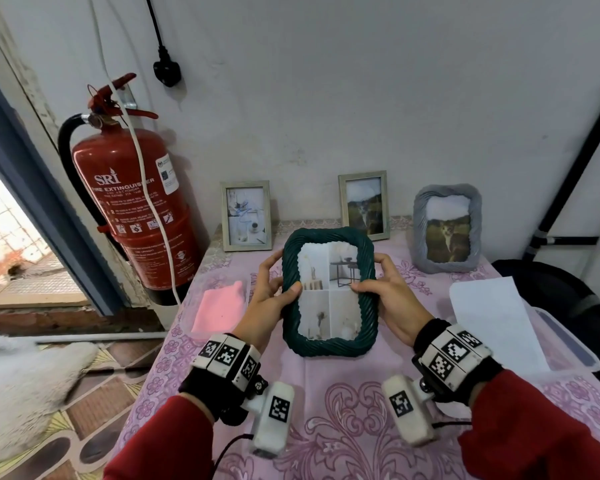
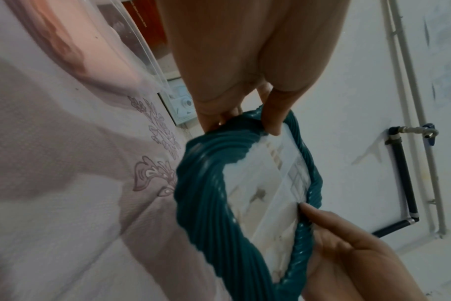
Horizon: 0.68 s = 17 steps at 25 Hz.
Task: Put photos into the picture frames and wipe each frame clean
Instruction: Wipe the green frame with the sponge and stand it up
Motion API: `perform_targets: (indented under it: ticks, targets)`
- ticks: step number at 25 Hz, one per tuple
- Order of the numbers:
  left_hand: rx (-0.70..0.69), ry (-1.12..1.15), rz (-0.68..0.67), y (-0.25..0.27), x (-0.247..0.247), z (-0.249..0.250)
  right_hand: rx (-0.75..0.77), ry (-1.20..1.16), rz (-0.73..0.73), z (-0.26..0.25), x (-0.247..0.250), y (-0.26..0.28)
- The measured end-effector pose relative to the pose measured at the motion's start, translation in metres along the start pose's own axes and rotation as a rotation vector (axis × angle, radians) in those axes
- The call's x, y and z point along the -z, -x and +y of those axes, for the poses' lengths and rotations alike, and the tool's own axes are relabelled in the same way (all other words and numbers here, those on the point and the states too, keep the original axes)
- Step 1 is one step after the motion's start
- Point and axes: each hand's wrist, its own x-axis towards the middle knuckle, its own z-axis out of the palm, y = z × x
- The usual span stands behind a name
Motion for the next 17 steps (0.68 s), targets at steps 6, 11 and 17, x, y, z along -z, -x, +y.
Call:
perform_targets:
  ticks: [6, 11, 17]
  targets:
    - [-0.036, -0.019, 0.062, -0.047, 0.007, 0.006, 0.025, 0.101, 0.034, -0.008, -0.006, -0.054]
    - [-0.084, -0.060, 0.121, -0.107, 0.012, 0.009, 0.040, 0.124, 0.061, -0.010, -0.013, -0.115]
    - [-0.088, -0.109, 0.204, -0.175, 0.018, 0.001, 0.037, 0.133, 0.058, -0.012, -0.012, -0.181]
